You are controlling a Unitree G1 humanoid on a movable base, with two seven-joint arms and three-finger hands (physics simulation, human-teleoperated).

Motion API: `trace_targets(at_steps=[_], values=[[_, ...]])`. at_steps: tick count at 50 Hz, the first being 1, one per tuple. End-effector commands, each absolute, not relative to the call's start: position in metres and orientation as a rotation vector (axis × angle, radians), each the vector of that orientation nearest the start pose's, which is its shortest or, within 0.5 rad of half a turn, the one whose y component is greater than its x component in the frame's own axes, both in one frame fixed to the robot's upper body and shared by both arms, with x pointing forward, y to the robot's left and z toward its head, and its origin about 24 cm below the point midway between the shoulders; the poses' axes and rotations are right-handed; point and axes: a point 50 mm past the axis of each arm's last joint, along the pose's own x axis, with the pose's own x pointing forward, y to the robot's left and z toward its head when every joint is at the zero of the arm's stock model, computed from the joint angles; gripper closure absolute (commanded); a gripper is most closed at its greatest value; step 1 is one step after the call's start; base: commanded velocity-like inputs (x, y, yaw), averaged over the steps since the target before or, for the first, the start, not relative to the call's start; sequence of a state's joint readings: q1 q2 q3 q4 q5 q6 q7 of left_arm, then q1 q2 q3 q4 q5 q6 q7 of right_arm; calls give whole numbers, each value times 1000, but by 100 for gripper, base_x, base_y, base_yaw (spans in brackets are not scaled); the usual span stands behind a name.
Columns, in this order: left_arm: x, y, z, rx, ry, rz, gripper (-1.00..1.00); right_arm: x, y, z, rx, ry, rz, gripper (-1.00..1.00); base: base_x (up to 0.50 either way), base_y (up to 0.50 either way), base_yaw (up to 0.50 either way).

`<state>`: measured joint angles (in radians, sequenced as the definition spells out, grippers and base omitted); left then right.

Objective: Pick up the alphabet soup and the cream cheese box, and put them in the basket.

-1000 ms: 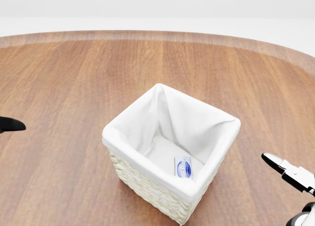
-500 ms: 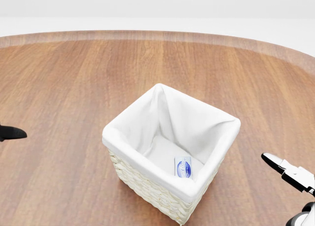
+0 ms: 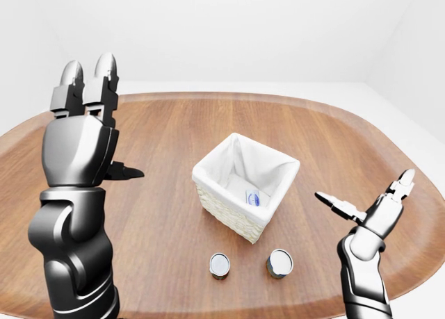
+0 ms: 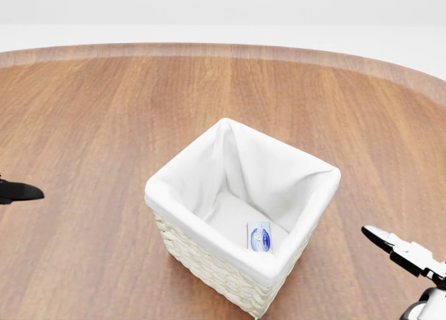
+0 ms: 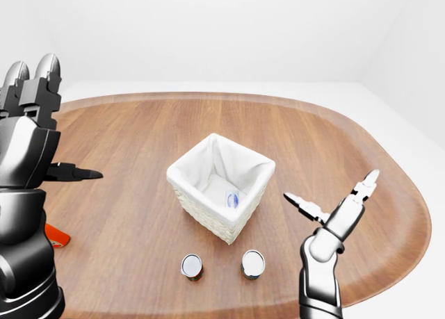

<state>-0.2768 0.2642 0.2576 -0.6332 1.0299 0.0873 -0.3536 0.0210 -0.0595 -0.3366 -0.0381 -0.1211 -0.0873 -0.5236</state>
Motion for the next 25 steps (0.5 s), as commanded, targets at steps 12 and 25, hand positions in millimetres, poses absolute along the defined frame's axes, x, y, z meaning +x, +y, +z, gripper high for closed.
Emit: trace_targets(at_steps=[12,25], values=[[232,202,237,1279,-478,364,-100,203,-257,61,-256,-141,-853,-100,0,0,0],[233,202,235,1281,-466,359,-100,192,-257,56,-290,-110,-863,-100,0,0,0]])
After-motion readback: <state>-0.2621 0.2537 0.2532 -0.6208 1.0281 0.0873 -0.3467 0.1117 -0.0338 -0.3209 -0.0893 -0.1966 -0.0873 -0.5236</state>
